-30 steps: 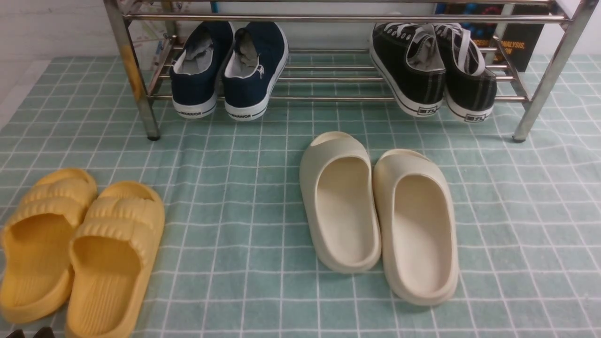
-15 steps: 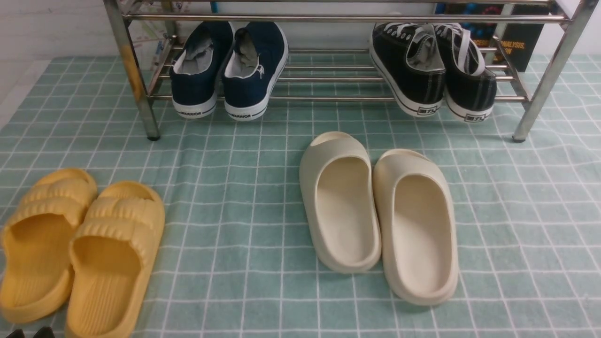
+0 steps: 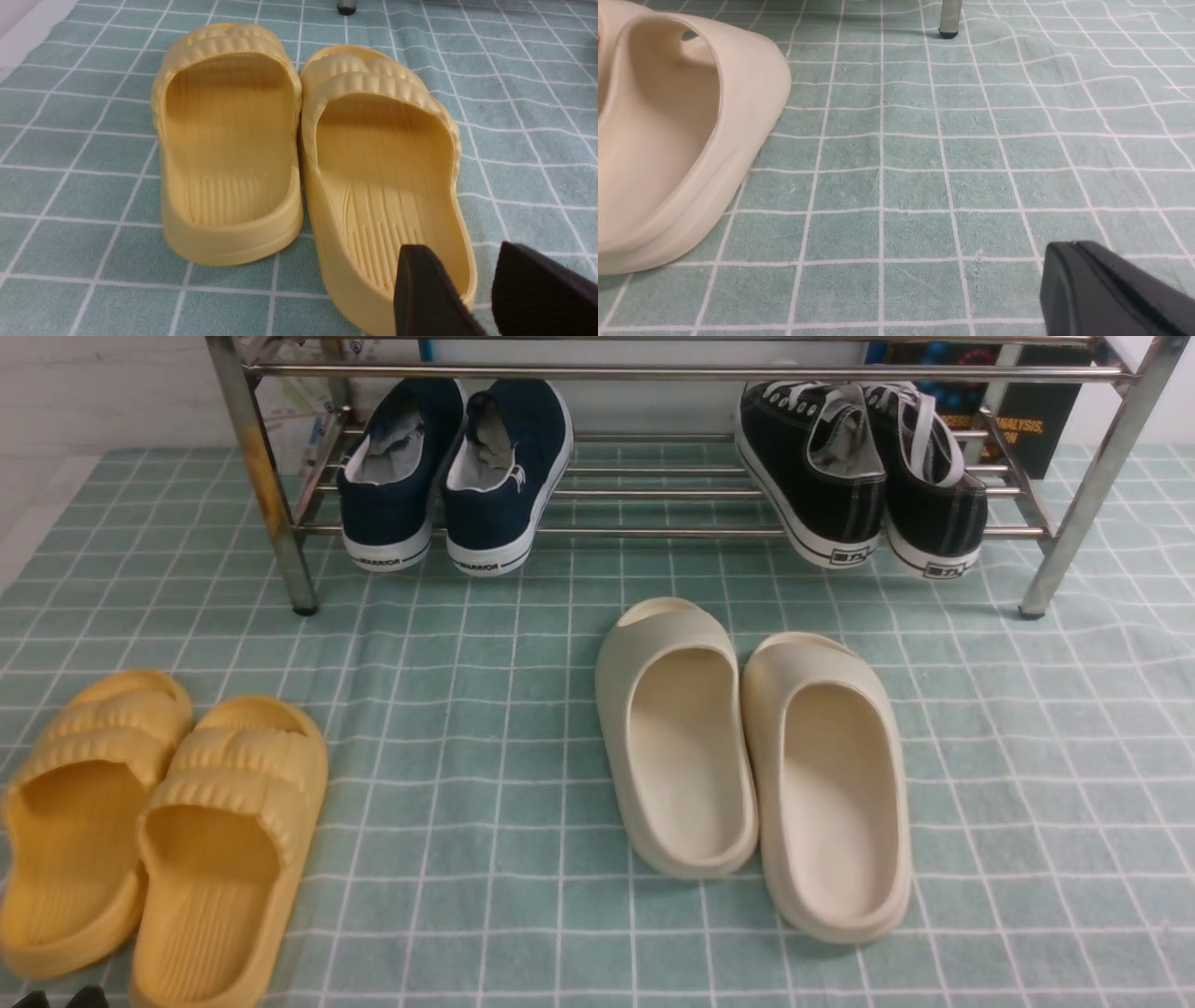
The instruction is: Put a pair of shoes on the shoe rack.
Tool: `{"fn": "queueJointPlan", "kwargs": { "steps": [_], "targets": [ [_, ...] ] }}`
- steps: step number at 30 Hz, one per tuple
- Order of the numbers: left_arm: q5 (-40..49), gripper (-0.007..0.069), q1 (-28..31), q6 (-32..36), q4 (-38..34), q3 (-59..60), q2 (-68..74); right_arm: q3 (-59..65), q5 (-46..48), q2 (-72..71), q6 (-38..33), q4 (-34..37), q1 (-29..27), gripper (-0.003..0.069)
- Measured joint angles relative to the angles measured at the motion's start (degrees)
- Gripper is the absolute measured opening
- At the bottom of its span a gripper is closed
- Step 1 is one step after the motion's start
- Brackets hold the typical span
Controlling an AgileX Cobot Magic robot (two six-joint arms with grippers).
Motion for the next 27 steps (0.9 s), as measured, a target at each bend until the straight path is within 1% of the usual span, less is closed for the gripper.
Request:
{"fn": "queueJointPlan", "kwargs": {
  "steps": [27],
  "targets": [
    [0.0, 0.0239, 0.0, 0.0, 0.0, 0.0, 0.0, 0.0, 0.0, 0.0, 0.0, 0.0, 0.0, 0.0008]
  ]
}}
